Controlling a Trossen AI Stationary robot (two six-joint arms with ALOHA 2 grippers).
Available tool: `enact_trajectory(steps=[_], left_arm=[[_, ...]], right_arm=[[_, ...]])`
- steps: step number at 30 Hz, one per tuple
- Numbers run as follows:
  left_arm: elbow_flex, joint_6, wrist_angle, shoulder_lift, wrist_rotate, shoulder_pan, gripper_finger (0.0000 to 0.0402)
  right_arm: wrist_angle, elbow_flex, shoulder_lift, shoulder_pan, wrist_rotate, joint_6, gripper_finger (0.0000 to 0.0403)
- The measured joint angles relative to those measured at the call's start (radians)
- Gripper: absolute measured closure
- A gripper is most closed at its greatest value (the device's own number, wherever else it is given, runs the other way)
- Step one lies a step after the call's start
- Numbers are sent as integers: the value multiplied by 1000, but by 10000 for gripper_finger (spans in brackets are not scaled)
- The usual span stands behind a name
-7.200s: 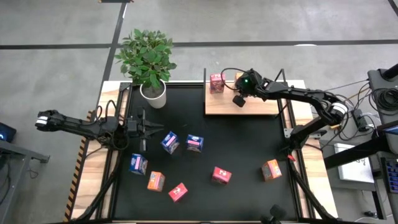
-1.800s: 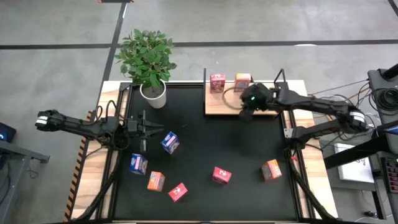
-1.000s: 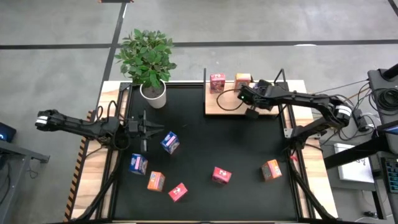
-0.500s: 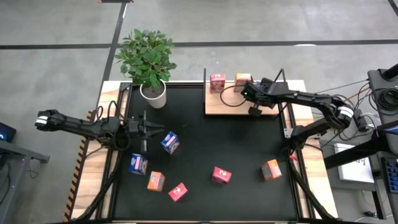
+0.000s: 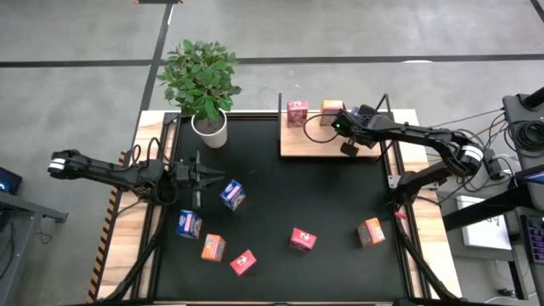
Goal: Stack cereal on shelf
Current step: Put the right blue cereal box on the shelf
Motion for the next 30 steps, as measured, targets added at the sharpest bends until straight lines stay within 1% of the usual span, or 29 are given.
enact_trajectory(steps=[8,20,26,30], left_arm=[[0,0,0,0,0,0,357],[0,0,0,0,0,0,357],[0,0,0,0,0,0,357],[0,0,0,0,0,0,357]], right_arm=[[9,-5,0,-37,3,-108,394],[26,-6,0,-95,1,-133,394],[93,-5,0,-100,-9,-144,394],[106,-5,0,-102,-9,-156,394]])
